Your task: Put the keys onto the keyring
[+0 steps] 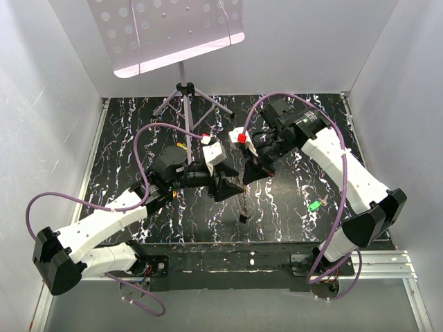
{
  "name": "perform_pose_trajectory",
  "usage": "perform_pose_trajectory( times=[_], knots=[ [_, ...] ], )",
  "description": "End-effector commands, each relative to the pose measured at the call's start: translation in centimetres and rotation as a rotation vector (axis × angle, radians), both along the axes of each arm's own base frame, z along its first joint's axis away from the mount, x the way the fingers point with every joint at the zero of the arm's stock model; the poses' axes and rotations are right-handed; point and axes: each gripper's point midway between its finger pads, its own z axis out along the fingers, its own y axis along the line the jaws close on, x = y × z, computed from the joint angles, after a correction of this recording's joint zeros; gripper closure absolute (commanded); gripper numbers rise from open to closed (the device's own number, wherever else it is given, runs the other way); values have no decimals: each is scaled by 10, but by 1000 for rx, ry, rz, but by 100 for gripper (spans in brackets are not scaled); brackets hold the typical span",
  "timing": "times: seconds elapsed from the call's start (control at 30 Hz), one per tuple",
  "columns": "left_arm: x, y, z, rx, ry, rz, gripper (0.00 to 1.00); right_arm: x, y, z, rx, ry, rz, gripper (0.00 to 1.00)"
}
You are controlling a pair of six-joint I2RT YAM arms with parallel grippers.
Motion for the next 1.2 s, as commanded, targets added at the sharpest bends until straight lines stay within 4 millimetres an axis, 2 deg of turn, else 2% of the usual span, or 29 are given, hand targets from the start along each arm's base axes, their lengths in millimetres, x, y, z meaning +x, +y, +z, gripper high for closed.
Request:
perform_pose_trajectory(
  times=[0.0,0.37,0.4,0.6,0.63,0.83,0.97,1.17],
  knots=[
    [6,1,22,-31,-58,24,45,-37,-20,10,-72,139,23,99],
    [6,0,18,-19,-54,9,70,-38,-19,9,-74,151,23,99],
    [4,0,13,1,-40,6,73,-37,-19,9,-71,147,22,99],
    [2,0,12,10,-35,-9,93,-38,-18,10,-71,150,23,99],
    [2,-1,11,15,-32,-12,100,-38,-18,9,-70,148,24,99],
    [-1,-2,8,27,-21,-41,100,-38,-17,10,-67,152,19,99],
    [-2,-1,13,6,-31,-36,100,-35,-14,13,-57,151,1,99],
    [-5,3,27,-70,-59,-18,100,-34,-13,23,-27,139,-16,75]
  ],
)
